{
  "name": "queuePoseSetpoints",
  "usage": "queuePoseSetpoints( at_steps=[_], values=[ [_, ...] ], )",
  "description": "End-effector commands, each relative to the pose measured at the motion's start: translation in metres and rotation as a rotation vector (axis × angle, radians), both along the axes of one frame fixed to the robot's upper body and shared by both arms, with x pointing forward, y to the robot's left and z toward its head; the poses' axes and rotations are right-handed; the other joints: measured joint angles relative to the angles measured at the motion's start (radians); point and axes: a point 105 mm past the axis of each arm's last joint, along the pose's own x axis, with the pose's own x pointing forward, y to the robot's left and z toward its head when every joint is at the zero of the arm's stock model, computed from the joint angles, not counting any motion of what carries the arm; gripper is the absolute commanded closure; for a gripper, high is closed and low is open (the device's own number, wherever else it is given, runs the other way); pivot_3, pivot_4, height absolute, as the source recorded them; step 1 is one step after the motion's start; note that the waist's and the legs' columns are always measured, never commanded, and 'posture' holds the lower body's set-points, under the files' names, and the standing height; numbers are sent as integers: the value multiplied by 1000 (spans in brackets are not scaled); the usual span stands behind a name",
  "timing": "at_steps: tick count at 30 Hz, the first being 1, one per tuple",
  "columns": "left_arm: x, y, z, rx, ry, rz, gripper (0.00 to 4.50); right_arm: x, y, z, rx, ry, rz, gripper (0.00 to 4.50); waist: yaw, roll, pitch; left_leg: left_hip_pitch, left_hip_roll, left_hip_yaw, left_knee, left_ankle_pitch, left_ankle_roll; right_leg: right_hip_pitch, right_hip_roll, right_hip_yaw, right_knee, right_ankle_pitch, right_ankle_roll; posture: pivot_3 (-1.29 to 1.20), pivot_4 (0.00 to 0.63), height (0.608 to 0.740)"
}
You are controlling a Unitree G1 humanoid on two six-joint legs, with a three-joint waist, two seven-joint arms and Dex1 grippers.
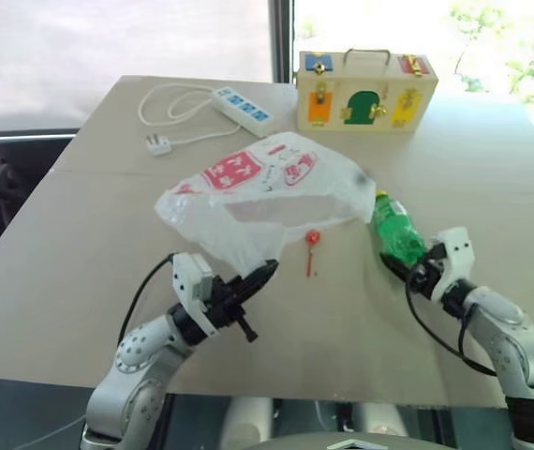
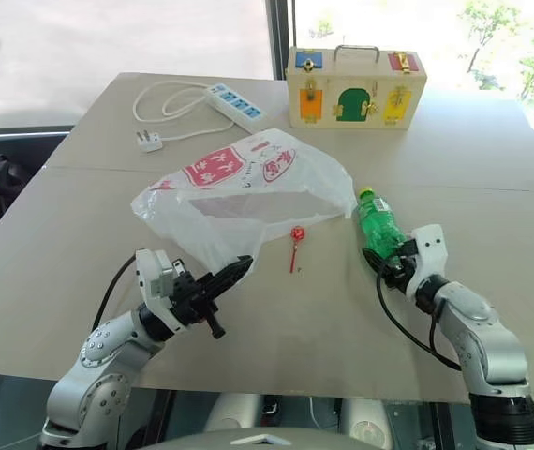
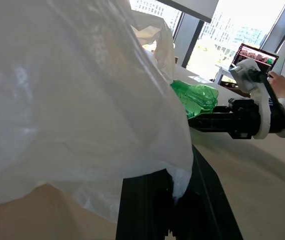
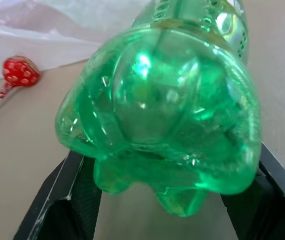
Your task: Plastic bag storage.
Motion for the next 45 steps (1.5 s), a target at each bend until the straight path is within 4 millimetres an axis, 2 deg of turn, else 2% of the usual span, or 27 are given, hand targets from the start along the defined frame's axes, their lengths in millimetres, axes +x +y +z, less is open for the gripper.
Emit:
queuePoseSetpoints(
  at_steps=[1,3,7,9,12,15,19,23,26,33,38,42,45],
  values=[
    [0,3,9,-22,-39,7,4500,-9,-15,17,-37,-66,6,1458,-1,0,0,0,0,0,0,0,0,0,0,0,0,0,0,0,150,731],
    [0,2,8,-22,-36,3,4500,-15,-14,10,-55,-32,36,1458,-2,0,0,0,0,0,0,0,0,0,0,0,0,0,0,0,150,731],
    [-1,2,8,-22,-30,-2,4500,-25,-22,-5,-139,16,52,63,-2,0,0,1,0,0,0,0,0,0,0,0,0,-2,-4,0,150,731],
    [-1,2,7,-22,-27,-3,4500,-23,-27,-3,-152,3,24,63,-2,0,0,1,1,1,0,0,0,0,0,0,0,-2,-4,0,150,731],
    [-1,2,6,-21,-24,-4,4500,-18,-24,12,-107,-20,41,63,-3,0,0,1,1,1,0,0,0,0,0,1,0,-2,-4,0,150,731],
    [-2,1,6,-23,-23,-7,4500,-6,-24,29,-102,-44,28,63,-4,0,0,1,1,1,0,0,0,0,0,1,0,-2,-4,0,150,731],
    [-2,0,5,-26,-23,-2,4500,6,-20,39,-108,-42,18,63,-2,0,0,1,1,1,0,0,0,0,0,1,0,-2,-4,0,150,731],
    [-1,-1,4,-31,-27,9,4500,8,-12,33,-139,12,31,63,-1,0,0,0,0,0,0,0,0,0,0,0,-1,-2,-4,0,150,731],
    [0,-2,5,-33,-32,18,4500,11,-17,25,-211,50,-4,63,-2,0,0,0,0,0,0,0,0,0,0,1,-1,-2,-4,0,150,731],
    [1,-4,5,-35,-36,28,4500,13,-20,25,-268,116,-15,63,-2,-1,0,1,0,0,1,0,0,0,-1,0,0,-2,-4,0,150,731],
    [1,-4,5,-34,-36,28,4500,7,-25,20,-331,168,-4,1511,0,-1,-1,1,0,0,1,0,0,0,-1,0,-1,-2,-4,0,150,731],
    [1,-4,5,-35,-34,26,4500,1,-27,17,-391,202,21,1598,5,-1,-1,0,-1,-1,0,0,0,0,-4,-2,-2,-2,-4,0,150,731],
    [1,-4,5,-38,-33,24,4500,0,-29,26,-381,185,50,1598,5,-1,-1,-1,-2,-1,0,-1,1,0,-4,-2,-3,-2,-4,0,150,731]
  ],
)
